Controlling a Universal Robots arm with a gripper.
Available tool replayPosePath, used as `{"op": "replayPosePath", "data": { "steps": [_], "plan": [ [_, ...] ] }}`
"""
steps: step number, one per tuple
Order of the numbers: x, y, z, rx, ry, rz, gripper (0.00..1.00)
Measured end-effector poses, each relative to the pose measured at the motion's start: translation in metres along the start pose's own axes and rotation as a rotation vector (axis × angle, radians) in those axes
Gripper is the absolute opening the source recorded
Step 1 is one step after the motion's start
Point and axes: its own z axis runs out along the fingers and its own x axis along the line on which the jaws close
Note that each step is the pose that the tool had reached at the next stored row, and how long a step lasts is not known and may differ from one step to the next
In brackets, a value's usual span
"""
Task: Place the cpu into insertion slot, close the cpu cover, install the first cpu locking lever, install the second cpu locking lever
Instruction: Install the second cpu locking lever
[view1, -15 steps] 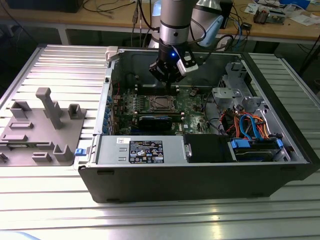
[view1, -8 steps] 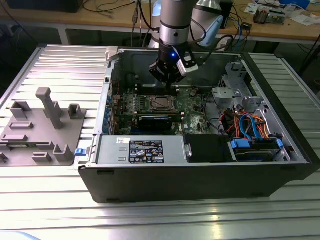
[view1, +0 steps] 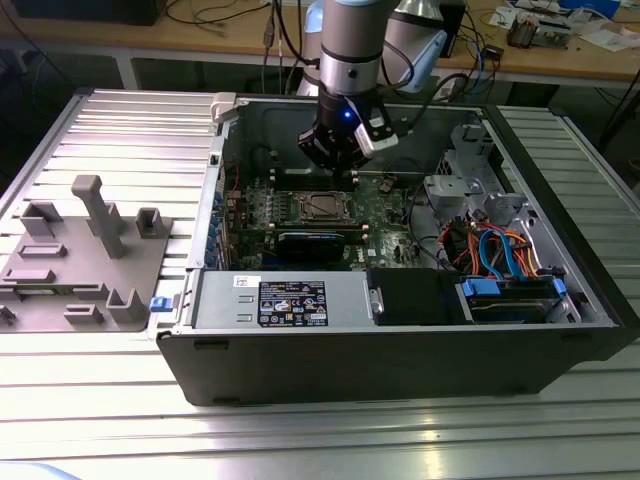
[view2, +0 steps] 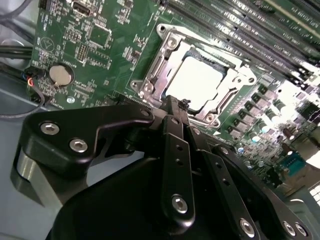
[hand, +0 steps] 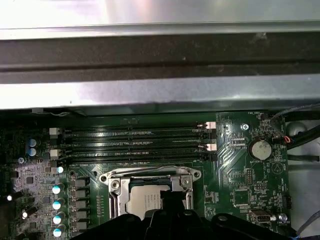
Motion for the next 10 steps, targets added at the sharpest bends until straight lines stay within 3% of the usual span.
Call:
{"op": "replayPosePath", "data": {
  "steps": [3,7,10],
  "plan": [
    [-0.0001,-0.0033,0.0002,0.0002,0.0001,-0.006,0.11],
    [-0.0001,-0.005,0.001,-0.0008,0.0016,-0.052,0.11],
    [-0.0001,-0.0053,0.001,-0.0008,0.0017,-0.055,0.11]
  ]
}}
